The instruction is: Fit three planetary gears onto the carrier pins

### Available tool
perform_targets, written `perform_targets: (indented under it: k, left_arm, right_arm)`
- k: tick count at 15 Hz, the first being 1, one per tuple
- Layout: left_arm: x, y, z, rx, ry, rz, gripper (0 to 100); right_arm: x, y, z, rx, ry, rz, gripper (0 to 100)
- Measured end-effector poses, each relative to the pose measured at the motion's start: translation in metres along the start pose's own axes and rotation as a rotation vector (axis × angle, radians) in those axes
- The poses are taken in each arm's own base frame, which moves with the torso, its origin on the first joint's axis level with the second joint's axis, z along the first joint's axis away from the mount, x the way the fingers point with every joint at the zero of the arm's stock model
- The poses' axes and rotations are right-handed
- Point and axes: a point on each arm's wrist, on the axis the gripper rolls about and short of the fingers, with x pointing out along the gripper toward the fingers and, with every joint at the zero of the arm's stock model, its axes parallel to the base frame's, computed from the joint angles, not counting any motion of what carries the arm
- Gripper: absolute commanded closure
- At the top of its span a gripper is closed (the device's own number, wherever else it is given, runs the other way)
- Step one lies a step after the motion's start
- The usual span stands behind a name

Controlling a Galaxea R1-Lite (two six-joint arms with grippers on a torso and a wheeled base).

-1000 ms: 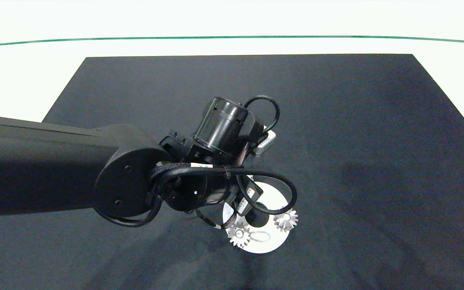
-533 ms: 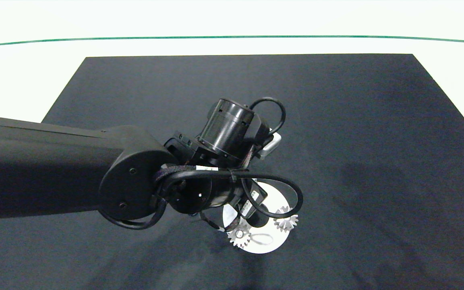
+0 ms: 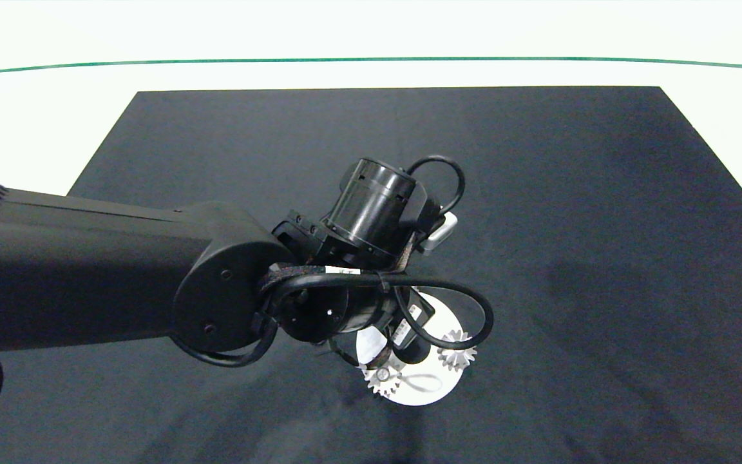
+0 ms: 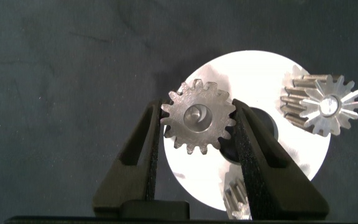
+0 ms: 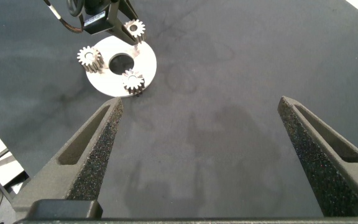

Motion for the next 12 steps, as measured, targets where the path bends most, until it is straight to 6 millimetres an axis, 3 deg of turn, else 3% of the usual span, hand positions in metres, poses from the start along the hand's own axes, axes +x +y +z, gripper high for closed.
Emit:
perform_targets:
  k: [7,8,12]
  left_arm:
    - [0.0046,0.0014,-0.004,-0.002,0.021,0.004,96]
    - [0.0038,0.0017,-0.0041,-0.004,0.021,0.004,0]
    - [0.0021,0.0017,-0.0038,-0.008,0.017,0.004,0]
  right_arm:
    - [0.0,0.0001,-0.0001,-0.001,0.001,0.001,0]
    - [0.0,0.0001,-0.0001,-0.004,0.001,0.001,0]
    - [0.0,0.0,0.0,-0.008,0.0,0.0,0]
